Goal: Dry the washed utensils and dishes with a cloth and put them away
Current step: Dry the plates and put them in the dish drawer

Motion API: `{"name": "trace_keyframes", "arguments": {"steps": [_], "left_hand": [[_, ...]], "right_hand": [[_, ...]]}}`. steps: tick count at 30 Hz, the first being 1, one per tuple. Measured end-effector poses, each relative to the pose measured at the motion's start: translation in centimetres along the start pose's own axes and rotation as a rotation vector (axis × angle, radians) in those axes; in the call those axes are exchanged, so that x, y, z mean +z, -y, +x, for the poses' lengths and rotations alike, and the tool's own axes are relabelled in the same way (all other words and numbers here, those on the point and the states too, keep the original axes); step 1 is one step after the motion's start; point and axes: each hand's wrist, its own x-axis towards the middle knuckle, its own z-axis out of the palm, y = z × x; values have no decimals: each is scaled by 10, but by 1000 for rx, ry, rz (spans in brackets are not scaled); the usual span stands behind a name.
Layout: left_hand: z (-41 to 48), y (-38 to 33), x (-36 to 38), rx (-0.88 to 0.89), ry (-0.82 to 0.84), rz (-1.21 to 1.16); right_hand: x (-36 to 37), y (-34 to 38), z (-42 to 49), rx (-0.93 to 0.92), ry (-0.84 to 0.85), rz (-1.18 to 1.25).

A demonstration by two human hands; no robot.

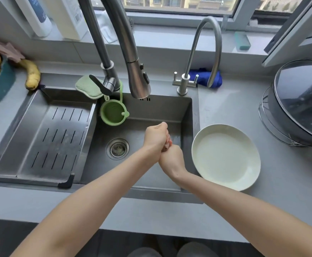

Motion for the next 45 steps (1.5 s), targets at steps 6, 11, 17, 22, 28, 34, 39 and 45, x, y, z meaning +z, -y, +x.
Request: {"name": "trace_keyframes", "arguments": {"steps": [6,11,17,22,28,34,39,45], "left_hand": [[4,9,-1,-169,-31,-103],[1,-2,-12,-239,45,-173],[-9,-21,-46,-52,567,399],[-8,-28,-65,-29,651,403],[-25,-30,-21,22,704,296],[-5,-6,27,-110,523,430],[3,47,56,-145,420,615],[15,58,64,-157,437,570]], "right_hand": [[3,-10,0,-38,-30,-120],[-9,-4,5,29,-23,-110],[-54,0,2,213,347,353],[-99,0,-16,69,477,388],[-110,-8,-36,-27,167,356],[-163,-31,-60,-40,-320,459],[-208,-52,-74,17,-501,501],[-225,-69,-80,54,-512,601]]}}
